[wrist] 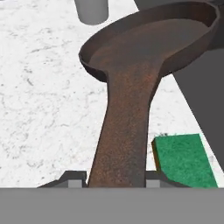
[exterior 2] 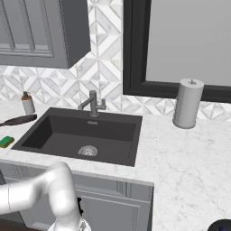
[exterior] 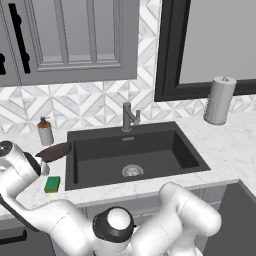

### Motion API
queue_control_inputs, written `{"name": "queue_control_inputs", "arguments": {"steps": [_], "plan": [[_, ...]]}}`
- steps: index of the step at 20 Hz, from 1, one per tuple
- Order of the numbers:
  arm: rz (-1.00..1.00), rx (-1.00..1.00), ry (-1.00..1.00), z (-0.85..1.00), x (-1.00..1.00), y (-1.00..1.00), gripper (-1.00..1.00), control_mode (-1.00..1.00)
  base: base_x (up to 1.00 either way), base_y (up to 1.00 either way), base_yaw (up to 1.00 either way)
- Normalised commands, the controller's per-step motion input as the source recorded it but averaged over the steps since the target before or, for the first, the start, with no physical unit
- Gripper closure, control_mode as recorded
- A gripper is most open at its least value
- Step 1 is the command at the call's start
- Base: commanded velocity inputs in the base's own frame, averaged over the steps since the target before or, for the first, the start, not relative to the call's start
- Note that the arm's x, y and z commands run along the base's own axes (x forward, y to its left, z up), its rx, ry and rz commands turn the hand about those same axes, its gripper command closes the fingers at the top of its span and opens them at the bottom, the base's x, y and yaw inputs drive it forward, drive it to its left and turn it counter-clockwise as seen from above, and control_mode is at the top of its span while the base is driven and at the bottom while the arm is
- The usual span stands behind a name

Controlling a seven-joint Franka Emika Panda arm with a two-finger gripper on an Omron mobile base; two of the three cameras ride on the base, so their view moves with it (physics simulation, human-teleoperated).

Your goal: Pick the pan and sponge and place them into the sink. Then turn on the water.

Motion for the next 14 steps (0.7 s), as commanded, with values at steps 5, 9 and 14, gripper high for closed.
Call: {"name": "queue_control_inputs", "arguments": {"steps": [5, 9, 14], "plan": [[-0.13, 0.01, -0.33, 0.48, 0.0, -0.81, 1.0, -1.0, 0.0, 0.0, 0.0], [-0.14, 0.01, -0.36, 0.56, 0.0, -0.74, 1.0, -1.0, 0.0, 0.0, 0.0], [-0.2, 0.07, -0.16, 0.34, 0.0, -0.66, 1.0, -1.0, 0.0, 0.0, 0.0]]}}
